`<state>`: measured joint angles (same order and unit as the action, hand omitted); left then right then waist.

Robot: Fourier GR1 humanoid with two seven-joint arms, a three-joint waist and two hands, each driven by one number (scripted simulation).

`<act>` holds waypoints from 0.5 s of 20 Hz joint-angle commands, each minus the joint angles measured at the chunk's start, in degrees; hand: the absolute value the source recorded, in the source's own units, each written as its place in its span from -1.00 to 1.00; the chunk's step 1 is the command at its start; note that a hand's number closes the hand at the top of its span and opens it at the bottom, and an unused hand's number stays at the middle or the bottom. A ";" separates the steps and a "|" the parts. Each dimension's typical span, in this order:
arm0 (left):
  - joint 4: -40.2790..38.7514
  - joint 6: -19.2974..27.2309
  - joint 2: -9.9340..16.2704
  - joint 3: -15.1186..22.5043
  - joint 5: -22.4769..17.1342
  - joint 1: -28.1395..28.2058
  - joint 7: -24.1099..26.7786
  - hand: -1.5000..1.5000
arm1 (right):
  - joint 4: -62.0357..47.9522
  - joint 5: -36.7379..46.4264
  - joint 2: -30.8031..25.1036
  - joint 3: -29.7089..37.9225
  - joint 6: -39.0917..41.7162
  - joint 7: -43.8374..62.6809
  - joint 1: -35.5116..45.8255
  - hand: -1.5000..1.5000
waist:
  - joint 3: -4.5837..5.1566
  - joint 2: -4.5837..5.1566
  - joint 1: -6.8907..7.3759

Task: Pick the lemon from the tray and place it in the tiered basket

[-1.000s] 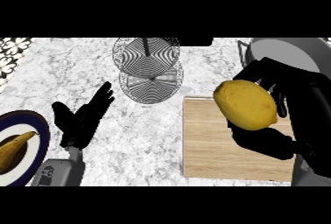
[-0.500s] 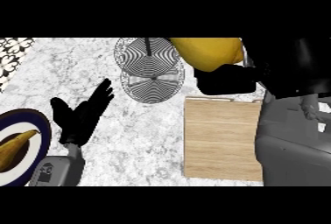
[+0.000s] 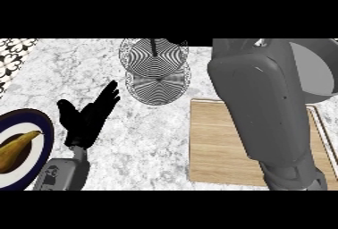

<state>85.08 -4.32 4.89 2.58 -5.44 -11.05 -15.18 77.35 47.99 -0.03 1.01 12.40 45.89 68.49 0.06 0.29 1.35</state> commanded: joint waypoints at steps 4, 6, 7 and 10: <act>-0.12 2.56 -2.59 2.02 2.57 -0.88 0.26 0.00 | -22.41 -2.26 0.03 2.66 -13.11 -8.96 7.78 1.00 | 0.00 0.32 0.64; -2.68 -0.61 -0.69 0.12 0.80 -0.49 3.58 0.00 | -27.61 -2.78 0.03 3.51 -16.10 -12.90 9.82 1.00 | 0.03 0.45 0.81; -2.80 -0.23 -0.51 -0.79 0.29 -1.54 2.57 0.00 | -30.37 -3.28 0.03 1.31 -19.18 -13.53 9.80 1.00 | 0.03 0.49 1.15; 0.96 -0.82 -1.14 1.87 0.71 0.83 0.30 0.00 | -37.50 -6.80 0.03 1.23 -24.09 -14.09 12.59 1.00 | 0.03 0.45 2.00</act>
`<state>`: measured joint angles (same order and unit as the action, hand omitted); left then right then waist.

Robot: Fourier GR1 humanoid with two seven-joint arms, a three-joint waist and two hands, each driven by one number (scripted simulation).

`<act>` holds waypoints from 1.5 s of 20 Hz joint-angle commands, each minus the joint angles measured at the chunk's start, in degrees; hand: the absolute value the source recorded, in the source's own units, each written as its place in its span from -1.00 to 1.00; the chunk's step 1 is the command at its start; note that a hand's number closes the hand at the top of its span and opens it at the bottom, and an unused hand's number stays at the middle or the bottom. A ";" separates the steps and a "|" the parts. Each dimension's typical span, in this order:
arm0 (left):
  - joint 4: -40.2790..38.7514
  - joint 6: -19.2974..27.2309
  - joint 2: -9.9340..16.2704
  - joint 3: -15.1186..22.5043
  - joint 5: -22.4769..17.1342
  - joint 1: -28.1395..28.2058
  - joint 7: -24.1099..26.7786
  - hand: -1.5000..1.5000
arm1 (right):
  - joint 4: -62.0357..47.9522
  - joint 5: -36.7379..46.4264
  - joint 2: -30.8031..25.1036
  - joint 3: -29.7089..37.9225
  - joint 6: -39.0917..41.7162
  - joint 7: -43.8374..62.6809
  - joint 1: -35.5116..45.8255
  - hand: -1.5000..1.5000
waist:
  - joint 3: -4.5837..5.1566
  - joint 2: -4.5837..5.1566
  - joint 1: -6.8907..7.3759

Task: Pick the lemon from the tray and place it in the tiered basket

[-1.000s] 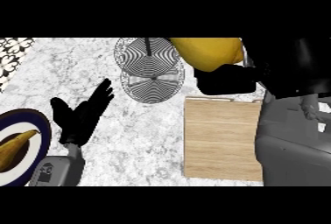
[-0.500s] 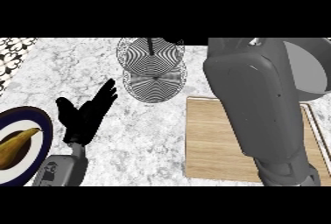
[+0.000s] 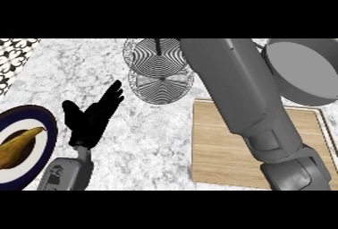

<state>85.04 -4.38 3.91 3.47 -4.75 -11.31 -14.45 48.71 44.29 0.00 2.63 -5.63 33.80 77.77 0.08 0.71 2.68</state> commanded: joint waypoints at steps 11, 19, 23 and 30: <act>-0.27 -1.51 -0.82 2.13 0.47 -1.76 -0.96 0.00 | -18.78 -26.08 0.00 0.25 -15.03 -20.04 3.51 -1.00 | 0.00 0.73 4.35; -2.64 -2.93 0.23 0.59 -0.14 -1.90 1.89 0.00 | -24.08 -31.56 0.00 -1.36 -24.24 -29.92 8.09 -1.00 | 0.09 0.94 4.30; -1.43 -2.35 -0.04 1.14 0.13 -1.44 -0.21 0.00 | -25.76 -33.00 0.00 -2.56 -33.88 -28.96 9.71 -1.00 | 0.07 0.35 3.37; -1.38 0.44 0.11 -1.78 0.18 -0.89 0.09 0.00 | -26.70 -35.66 -2.87 3.20 -35.53 -25.82 7.65 -1.00 | -0.04 -0.44 -1.46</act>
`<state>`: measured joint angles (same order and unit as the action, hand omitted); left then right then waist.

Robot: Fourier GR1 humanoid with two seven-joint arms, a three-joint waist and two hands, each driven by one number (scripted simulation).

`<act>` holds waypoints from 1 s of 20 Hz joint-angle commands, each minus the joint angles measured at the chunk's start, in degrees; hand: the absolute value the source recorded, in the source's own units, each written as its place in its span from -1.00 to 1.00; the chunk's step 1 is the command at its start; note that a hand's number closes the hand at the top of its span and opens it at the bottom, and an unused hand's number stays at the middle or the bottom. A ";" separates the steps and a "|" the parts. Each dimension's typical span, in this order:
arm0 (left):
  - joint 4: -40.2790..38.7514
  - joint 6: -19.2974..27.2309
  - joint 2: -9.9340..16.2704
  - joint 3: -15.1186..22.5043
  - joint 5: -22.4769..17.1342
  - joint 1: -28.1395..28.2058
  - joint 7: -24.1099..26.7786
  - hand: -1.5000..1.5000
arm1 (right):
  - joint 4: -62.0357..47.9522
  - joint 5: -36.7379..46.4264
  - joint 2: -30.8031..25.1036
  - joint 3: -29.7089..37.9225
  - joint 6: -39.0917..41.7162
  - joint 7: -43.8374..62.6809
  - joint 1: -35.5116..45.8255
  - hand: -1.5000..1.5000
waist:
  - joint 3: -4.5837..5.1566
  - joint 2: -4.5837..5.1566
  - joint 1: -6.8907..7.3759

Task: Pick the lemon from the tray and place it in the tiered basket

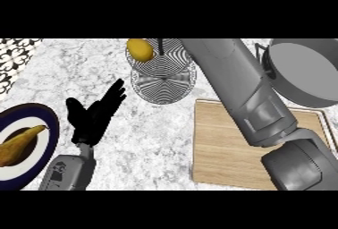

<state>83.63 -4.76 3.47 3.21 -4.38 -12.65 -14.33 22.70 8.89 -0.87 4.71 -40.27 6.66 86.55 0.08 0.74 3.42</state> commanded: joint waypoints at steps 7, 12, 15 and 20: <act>0.84 0.26 1.65 -2.89 -0.81 5.32 1.36 0.00 | 11.40 -1.72 -11.24 -1.82 17.56 1.10 -14.59 -1.00 | -0.13 -1.55 -5.22; 0.39 0.84 1.40 -3.40 -0.78 4.94 1.52 0.00 | 21.77 -4.18 -20.63 -2.67 31.16 3.81 -21.07 -1.00 | -0.11 -2.04 -7.07; 1.60 -0.78 3.20 -4.78 -2.00 6.82 2.11 0.00 | 29.68 -7.81 -24.61 -1.48 37.43 6.60 -27.83 -1.00 | -0.10 -2.17 -7.17; 2.21 1.02 1.53 -3.79 -1.26 5.49 0.28 0.00 | 41.82 -14.21 -34.14 3.19 46.91 6.73 -39.87 -1.00 | -0.10 -1.69 -6.74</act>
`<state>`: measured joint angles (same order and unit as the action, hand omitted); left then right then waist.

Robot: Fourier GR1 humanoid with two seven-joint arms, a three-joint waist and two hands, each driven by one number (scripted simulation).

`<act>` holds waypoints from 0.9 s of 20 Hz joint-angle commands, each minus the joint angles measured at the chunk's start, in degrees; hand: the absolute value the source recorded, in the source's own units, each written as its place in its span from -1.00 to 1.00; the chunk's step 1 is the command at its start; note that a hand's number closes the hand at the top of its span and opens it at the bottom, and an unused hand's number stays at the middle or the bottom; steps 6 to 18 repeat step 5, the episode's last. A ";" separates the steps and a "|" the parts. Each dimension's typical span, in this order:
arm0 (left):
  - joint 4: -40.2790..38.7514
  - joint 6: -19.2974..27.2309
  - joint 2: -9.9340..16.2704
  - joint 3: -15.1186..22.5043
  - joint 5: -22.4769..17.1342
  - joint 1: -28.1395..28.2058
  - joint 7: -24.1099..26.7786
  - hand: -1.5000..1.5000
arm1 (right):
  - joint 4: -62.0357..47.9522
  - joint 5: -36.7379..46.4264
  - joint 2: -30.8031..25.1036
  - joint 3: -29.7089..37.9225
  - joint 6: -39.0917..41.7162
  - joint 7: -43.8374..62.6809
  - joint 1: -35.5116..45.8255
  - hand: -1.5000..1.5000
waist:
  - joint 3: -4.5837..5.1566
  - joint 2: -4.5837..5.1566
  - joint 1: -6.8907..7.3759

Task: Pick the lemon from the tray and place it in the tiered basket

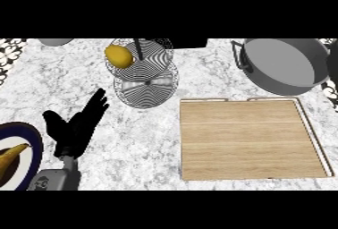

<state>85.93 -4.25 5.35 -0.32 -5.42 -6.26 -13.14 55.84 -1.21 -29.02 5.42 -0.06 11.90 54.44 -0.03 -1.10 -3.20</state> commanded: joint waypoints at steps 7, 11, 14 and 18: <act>1.63 0.87 -1.55 2.40 1.72 -0.47 -0.90 0.00 | 18.24 -10.29 -11.94 10.02 11.38 1.74 -18.67 -1.00 | 0.02 0.72 1.75; 1.63 0.87 -1.55 2.40 1.72 -0.47 -0.90 0.00 | 18.24 -10.29 -11.94 10.02 11.38 1.74 -18.67 -1.00 | 0.02 0.72 1.75; 1.63 0.87 -1.55 2.40 1.72 -0.47 -0.90 0.00 | 18.24 -10.29 -11.94 10.02 11.38 1.74 -18.67 -1.00 | 0.02 0.72 1.75; 1.63 0.87 -1.55 2.40 1.72 -0.47 -0.90 0.00 | 18.24 -10.29 -11.94 10.02 11.38 1.74 -18.67 -1.00 | 0.02 0.72 1.75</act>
